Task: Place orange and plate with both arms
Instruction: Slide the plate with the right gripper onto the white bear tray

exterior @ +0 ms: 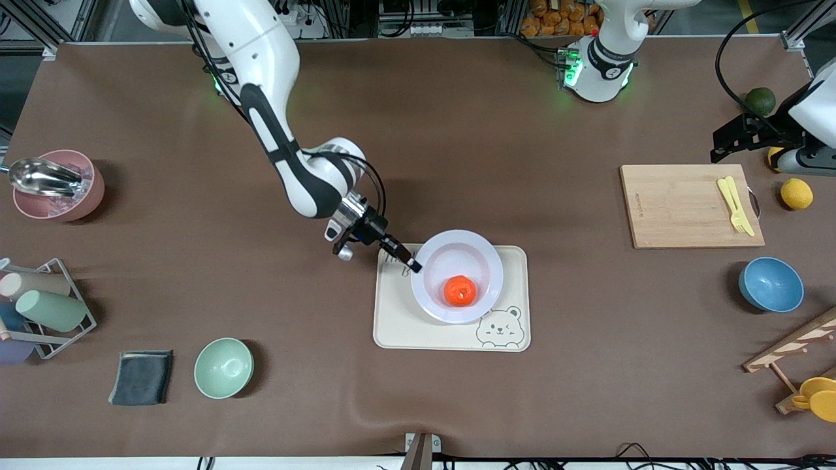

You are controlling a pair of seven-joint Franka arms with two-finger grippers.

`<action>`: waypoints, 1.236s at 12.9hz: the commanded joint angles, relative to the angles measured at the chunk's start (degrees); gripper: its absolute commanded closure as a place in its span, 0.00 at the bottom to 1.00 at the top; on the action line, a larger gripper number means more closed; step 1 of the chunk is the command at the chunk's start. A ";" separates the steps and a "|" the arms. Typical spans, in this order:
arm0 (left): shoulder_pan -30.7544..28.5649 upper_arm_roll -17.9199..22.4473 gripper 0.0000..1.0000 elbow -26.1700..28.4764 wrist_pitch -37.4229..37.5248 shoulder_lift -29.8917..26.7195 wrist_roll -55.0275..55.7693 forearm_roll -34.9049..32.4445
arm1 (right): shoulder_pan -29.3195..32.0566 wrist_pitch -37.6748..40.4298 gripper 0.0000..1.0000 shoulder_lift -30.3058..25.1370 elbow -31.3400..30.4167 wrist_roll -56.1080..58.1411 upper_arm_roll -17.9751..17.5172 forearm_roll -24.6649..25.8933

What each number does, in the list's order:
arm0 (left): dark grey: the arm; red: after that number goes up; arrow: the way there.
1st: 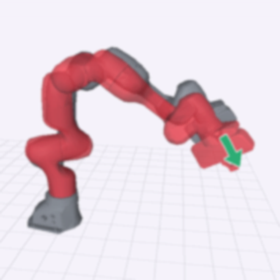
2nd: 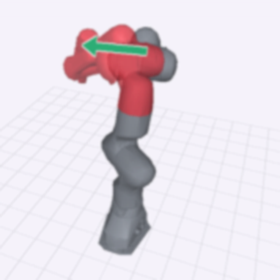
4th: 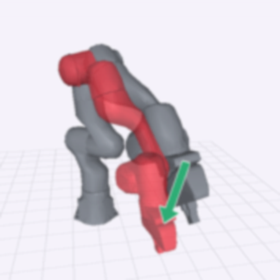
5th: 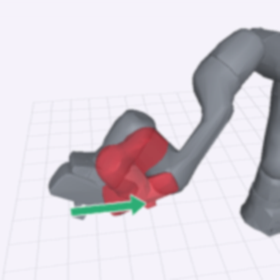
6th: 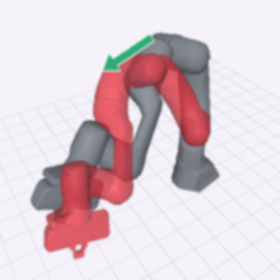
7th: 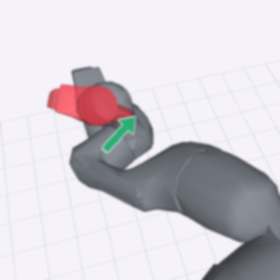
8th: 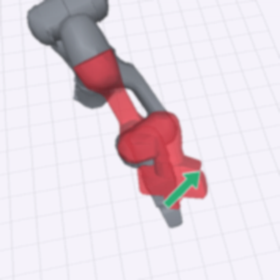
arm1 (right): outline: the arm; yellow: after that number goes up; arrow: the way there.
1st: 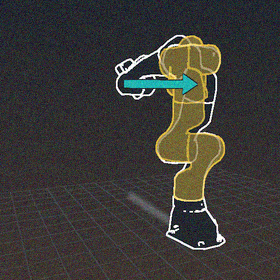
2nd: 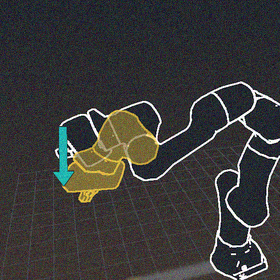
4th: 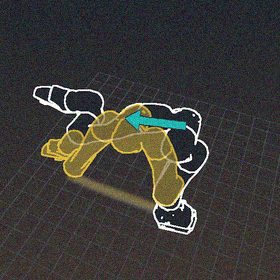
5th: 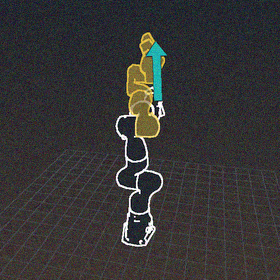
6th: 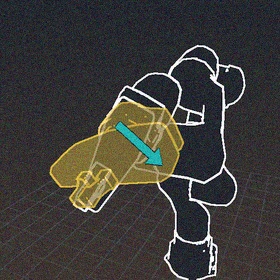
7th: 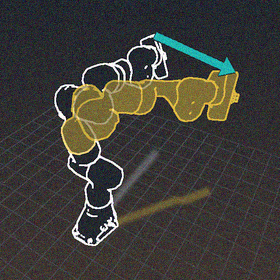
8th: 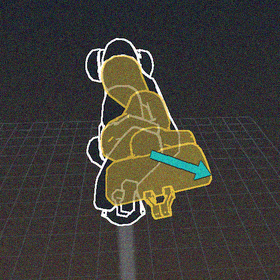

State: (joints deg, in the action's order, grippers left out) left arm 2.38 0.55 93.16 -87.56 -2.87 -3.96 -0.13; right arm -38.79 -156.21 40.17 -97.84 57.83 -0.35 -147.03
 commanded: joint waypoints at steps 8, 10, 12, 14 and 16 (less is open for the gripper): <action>-0.45 -0.11 0.00 0.01 0.72 -0.82 2.73 2.77 | 1.26 -0.50 1.00 6.41 6.43 5.01 -0.62 -3.44; -0.45 -0.11 0.00 0.01 0.72 -0.82 2.73 2.77 | 1.35 -0.50 0.94 6.50 6.43 5.10 -0.62 -3.44; -0.45 -0.02 0.00 0.01 0.72 -0.82 2.73 2.77 | 1.35 -0.50 0.87 6.76 6.43 5.01 -0.62 -3.44; -0.45 -0.02 0.00 0.01 0.72 -0.82 2.73 2.77 | 1.35 -0.50 0.82 6.76 6.52 5.01 -0.62 -3.44; -0.45 -0.02 0.00 0.01 0.72 -0.82 2.73 2.77 | 1.35 -0.50 0.81 6.76 6.43 4.92 -0.62 -3.44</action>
State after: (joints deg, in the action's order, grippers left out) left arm 2.34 0.62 93.15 -87.56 -2.89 -1.98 1.46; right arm -38.17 -156.13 45.83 -93.18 60.00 -0.34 -146.94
